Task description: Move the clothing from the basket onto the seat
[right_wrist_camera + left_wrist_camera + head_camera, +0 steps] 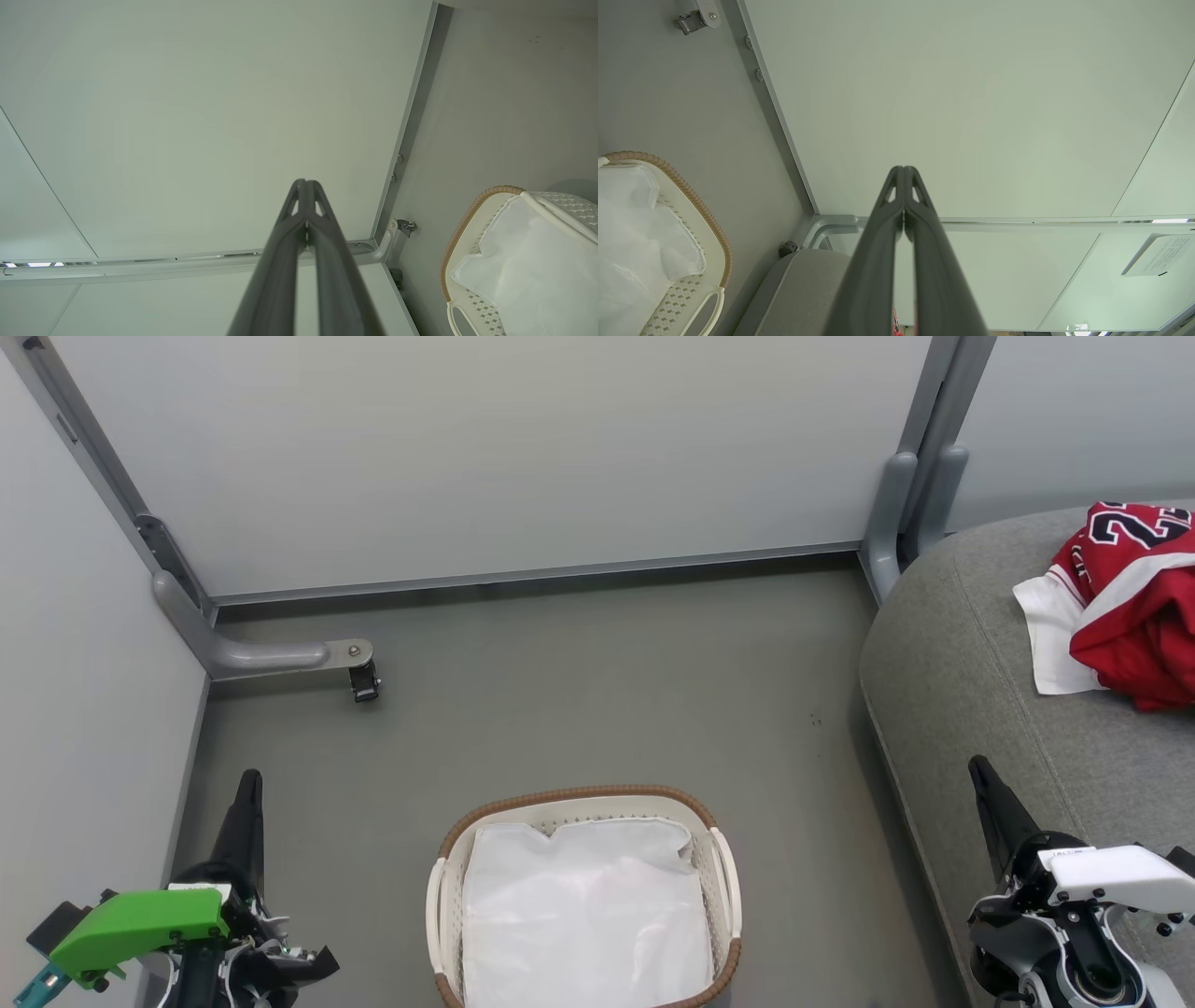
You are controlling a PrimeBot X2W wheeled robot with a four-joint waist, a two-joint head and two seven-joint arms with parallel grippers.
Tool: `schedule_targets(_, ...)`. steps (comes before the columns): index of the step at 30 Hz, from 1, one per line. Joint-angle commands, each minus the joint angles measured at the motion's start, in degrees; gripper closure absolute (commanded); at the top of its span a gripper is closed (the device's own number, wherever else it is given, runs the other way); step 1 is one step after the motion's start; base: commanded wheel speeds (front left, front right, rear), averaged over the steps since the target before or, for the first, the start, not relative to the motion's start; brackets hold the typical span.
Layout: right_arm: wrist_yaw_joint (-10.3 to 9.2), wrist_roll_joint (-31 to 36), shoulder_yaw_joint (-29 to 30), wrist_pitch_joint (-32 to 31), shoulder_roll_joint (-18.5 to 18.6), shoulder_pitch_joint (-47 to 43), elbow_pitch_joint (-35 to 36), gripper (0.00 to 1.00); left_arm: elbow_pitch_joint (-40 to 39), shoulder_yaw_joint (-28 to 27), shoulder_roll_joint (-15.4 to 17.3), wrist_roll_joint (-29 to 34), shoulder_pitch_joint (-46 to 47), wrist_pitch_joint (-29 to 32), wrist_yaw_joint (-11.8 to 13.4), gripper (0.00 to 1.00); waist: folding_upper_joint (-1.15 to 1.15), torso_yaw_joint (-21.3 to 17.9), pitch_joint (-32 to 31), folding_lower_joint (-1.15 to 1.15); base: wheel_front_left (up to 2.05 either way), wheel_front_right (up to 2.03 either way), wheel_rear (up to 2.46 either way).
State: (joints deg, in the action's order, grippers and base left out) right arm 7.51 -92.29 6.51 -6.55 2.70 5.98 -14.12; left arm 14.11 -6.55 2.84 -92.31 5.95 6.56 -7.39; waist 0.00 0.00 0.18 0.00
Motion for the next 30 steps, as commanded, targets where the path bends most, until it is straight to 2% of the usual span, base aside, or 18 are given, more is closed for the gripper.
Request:
schedule_targets(1,-0.04,-0.23,0.12,-0.16,0.34,0.45,0.25,1.00,-0.13,-0.13,0.03,-0.17,0.61,0.16,-0.24,1.00,0.00,0.00,0.00,0.00,0.00,0.00,0.00)
schedule_targets(30,-0.04,-0.23,0.11,-0.16,0.34,0.44,0.25,1.00,-0.13,-0.12,0.03,-0.18,0.61,0.15,-0.24,1.00,0.00,0.00,0.00,0.00,0.00,0.00,0.00)
